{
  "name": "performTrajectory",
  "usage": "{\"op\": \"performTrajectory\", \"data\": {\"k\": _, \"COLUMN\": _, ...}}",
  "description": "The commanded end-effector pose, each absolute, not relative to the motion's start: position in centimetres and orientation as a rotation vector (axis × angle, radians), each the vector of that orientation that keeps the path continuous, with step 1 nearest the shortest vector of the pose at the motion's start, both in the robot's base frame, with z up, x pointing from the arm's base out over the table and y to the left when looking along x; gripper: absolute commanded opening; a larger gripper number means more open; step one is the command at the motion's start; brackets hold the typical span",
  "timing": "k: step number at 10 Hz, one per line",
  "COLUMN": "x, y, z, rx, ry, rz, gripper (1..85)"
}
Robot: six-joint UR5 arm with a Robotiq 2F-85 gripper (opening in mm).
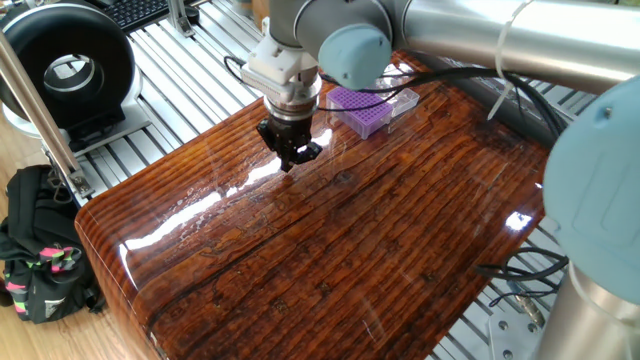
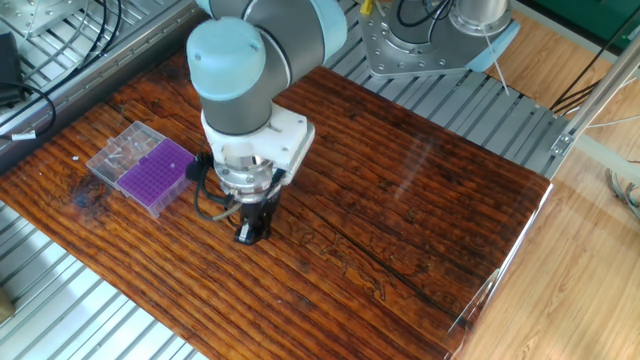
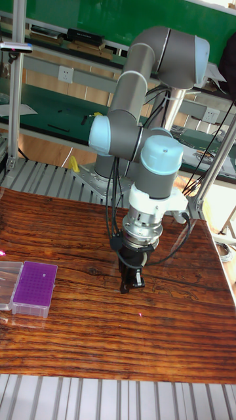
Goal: Insert a small pipette tip into the holder for small pipette tips
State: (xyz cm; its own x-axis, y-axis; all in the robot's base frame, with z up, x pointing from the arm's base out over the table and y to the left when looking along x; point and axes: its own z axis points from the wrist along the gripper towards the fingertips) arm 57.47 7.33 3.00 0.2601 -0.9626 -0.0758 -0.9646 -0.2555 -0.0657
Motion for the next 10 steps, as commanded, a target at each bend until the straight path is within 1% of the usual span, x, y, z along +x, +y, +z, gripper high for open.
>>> {"op": "performTrajectory", "data": {"k": 1, "x": 56.9, "y": 8.2, "z": 3.8, "rx": -2.326, "ry": 1.872, "rz": 0.118, "gripper": 3.7}}
{"op": "performTrajectory", "data": {"k": 4, "x": 56.0, "y": 7.1, "z": 6.1, "rx": -2.218, "ry": 1.929, "rz": 0.153, "gripper": 3.3}}
{"op": "performTrajectory", "data": {"k": 5, "x": 56.2, "y": 6.8, "z": 6.8, "rx": -2.172, "ry": 1.924, "rz": 0.15, "gripper": 1.0}}
{"op": "performTrajectory", "data": {"k": 6, "x": 56.0, "y": 6.7, "z": 7.2, "rx": -2.144, "ry": 1.899, "rz": 0.195, "gripper": 1.0}}
{"op": "performTrajectory", "data": {"k": 7, "x": 56.0, "y": 6.0, "z": 7.1, "rx": -2.131, "ry": 1.88, "rz": 0.203, "gripper": 1.0}}
{"op": "performTrajectory", "data": {"k": 8, "x": 56.6, "y": 5.2, "z": 6.6, "rx": -2.132, "ry": 1.883, "rz": 0.159, "gripper": 1.0}}
{"op": "performTrajectory", "data": {"k": 9, "x": 57.5, "y": 4.7, "z": 5.4, "rx": -2.147, "ry": 1.889, "rz": 0.107, "gripper": 1.0}}
{"op": "performTrajectory", "data": {"k": 10, "x": 57.4, "y": 5.5, "z": 4.2, "rx": -2.145, "ry": 1.901, "rz": 0.131, "gripper": 1.0}}
